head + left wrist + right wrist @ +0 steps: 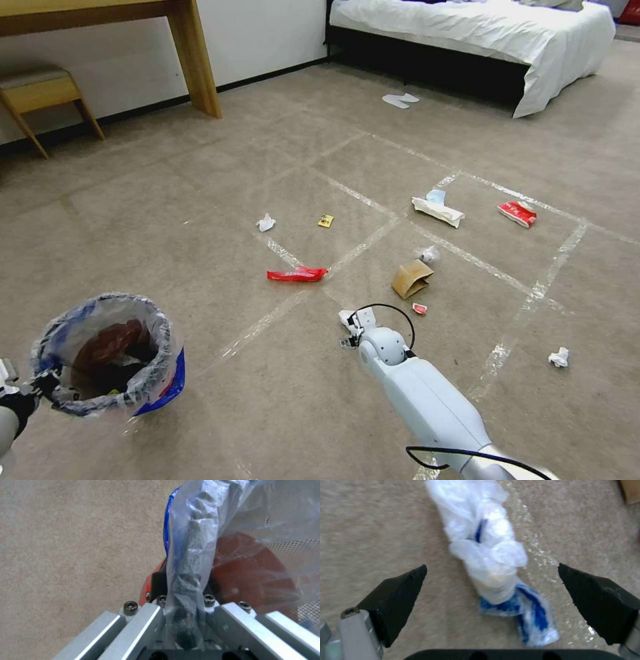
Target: Pick up the trash bin and place the garbage on the floor into it.
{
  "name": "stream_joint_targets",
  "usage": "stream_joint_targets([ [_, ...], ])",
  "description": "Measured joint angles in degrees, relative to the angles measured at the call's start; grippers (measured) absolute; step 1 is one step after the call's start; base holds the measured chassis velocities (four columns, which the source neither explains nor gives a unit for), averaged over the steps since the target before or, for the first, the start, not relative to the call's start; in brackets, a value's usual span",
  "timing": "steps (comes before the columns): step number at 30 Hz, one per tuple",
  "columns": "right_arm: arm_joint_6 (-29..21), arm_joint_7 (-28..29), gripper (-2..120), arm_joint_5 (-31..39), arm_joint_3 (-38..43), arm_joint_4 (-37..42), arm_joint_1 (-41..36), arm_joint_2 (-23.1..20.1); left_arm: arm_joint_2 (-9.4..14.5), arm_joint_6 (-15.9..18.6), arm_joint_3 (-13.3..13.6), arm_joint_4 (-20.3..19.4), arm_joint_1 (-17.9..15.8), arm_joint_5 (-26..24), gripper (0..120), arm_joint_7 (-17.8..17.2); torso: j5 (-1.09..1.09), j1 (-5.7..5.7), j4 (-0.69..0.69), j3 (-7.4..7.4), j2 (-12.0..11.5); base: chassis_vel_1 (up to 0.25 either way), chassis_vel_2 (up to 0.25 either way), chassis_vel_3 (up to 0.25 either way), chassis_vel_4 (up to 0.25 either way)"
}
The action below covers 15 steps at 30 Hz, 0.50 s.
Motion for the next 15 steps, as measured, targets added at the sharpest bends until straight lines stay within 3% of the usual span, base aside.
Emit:
stream_joint_targets([
  [4, 2.6, -0.9, 98, -2.2, -1.0, -4.7, 1.9, 1.3, 0.2, 0.0, 0.0, 0.1, 0.0, 0.0, 0, 0.1, 0.0, 0.0, 0.01, 0.0, 0.0, 0.0, 0.0, 0.0, 0.0],
  [6, 4.0, -1.3, 85, -3.5, -1.2, -7.3, 2.2, 2.4, 0.3, 0.0, 0.0, -0.1, -0.1, -0.1, 0, 0.1, 0.0, 0.0, 0.01, 0.0, 0.0, 0.0, 0.0, 0.0, 0.0],
  [15, 7.7, -2.1, 55, -5.9, -0.2, -11.9, 2.6, 3.9, 0.5, 0.0, 0.1, -0.1, -0.1, -0.1, 0, 0.1, 0.01, 0.0, 0.02, -0.01, 0.0, 0.0, 0.0, 0.0, 0.0],
])
